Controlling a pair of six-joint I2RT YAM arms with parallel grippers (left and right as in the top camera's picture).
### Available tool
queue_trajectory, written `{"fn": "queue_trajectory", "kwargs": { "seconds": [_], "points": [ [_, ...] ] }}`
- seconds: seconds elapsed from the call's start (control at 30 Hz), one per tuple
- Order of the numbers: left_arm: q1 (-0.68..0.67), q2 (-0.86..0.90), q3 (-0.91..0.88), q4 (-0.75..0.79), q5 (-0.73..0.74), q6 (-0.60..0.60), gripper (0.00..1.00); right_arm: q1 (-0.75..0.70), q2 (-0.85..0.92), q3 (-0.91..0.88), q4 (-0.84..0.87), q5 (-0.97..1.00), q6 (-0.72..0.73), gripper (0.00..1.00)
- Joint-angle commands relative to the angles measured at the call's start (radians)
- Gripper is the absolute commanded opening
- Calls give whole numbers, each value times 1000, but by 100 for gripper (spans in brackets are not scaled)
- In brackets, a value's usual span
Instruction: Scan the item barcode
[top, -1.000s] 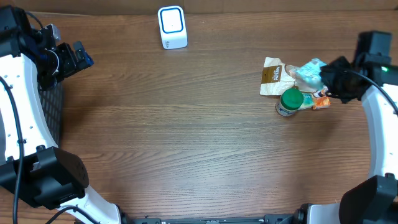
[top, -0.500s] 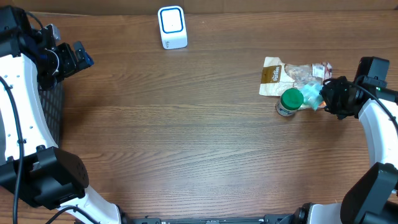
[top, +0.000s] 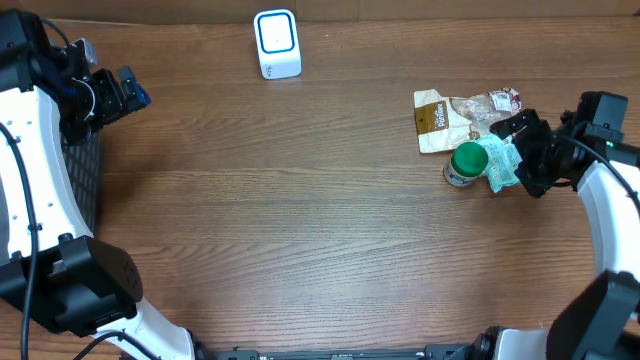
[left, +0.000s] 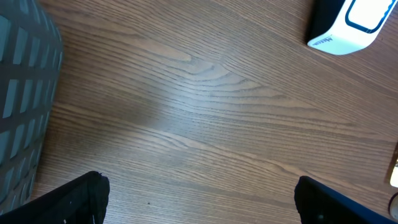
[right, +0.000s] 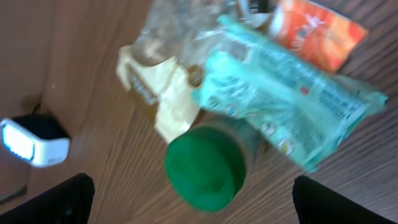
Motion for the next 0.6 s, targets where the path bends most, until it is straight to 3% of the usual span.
{"fn": "queue_trajectory", "kwargs": {
  "seconds": [0.0, 0.3, 0.57],
  "points": [
    [2, 10, -4, 2, 1, 5, 100, 24, -153, 48, -6, -41, -71, 100],
    [1, 10, -4, 2, 1, 5, 99, 164, -573, 48, -58, -41, -283, 100],
    [2, 10, -4, 2, 1, 5, 99, 218, -840, 48, -187, -41, -287, 100]
  ]
}}
